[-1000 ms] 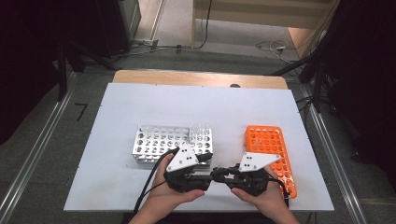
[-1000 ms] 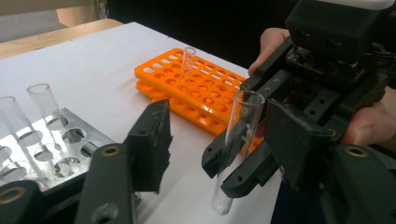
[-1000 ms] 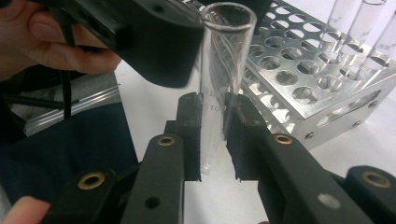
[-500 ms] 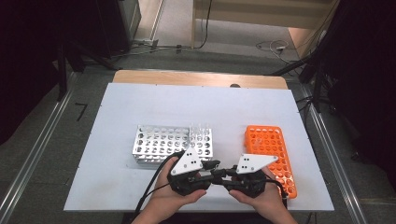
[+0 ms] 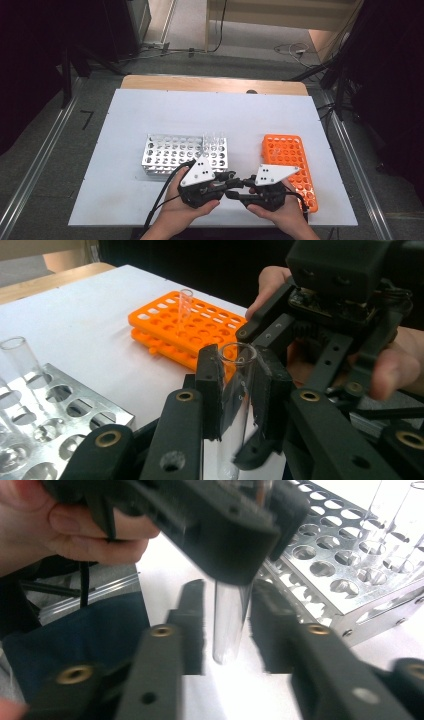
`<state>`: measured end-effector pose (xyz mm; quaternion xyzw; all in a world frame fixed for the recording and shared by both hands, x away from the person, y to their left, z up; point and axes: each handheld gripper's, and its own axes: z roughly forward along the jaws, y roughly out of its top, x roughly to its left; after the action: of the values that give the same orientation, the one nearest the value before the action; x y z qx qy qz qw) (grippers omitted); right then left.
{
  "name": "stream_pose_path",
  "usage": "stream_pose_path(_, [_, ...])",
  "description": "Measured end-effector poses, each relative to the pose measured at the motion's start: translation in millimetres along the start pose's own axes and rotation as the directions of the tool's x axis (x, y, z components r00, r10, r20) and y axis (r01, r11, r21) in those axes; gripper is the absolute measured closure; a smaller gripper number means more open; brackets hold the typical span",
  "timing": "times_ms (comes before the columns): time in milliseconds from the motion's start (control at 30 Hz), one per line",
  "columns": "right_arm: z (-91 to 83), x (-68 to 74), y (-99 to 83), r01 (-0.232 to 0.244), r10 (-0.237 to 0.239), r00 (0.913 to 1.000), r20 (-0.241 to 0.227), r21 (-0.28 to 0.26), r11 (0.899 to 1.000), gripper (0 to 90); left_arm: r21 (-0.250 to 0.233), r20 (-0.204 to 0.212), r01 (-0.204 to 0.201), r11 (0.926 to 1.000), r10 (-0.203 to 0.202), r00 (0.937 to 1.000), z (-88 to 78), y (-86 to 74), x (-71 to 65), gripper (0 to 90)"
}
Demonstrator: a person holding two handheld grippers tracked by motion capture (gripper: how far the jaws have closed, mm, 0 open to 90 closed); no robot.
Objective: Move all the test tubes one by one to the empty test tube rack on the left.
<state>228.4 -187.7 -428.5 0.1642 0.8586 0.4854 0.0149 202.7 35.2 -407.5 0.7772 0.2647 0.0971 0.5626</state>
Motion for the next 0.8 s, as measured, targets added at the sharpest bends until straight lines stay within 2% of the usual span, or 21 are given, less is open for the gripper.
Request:
stream_pose_path(233, [-11.7,-6.5,-0.9,-0.014,0.016,0.9992,0.037,-0.041,0.999,33.1,-0.019,-0.046,0.005,0.9998,-0.006,0.9989,-9.4,3.4,9.9,76.0])
stream_pose_path(333, [-19.8,-10.4,-2.2,-0.031,0.034,0.9977,0.059,-0.058,0.998,24.8,-0.024,-0.064,0.007,0.9997,-0.008,0.9979,-13.6,5.5,15.0,76.0])
stream_pose_path(533, [-31.5,-16.3,-5.7,-0.050,0.058,0.9918,0.114,-0.074,0.996,5.4,-0.051,-0.091,0.013,0.9986,-0.018,0.9957,-23.3,11.9,24.6,76.1])
stream_pose_path(633, [-38.2,-21.2,-8.6,-0.065,0.075,0.9886,0.130,-0.080,0.995,0.0,-0.069,-0.112,0.015,0.9975,-0.023,0.9934,-30.1,15.6,31.5,76.1])
stream_pose_path(800, [-50.2,-27.5,-13.0,-0.081,0.094,0.9846,0.147,-0.094,0.992,0.0,-0.095,-0.155,0.023,0.9952,-0.037,0.9873,-40.7,19.8,44.9,76.1])
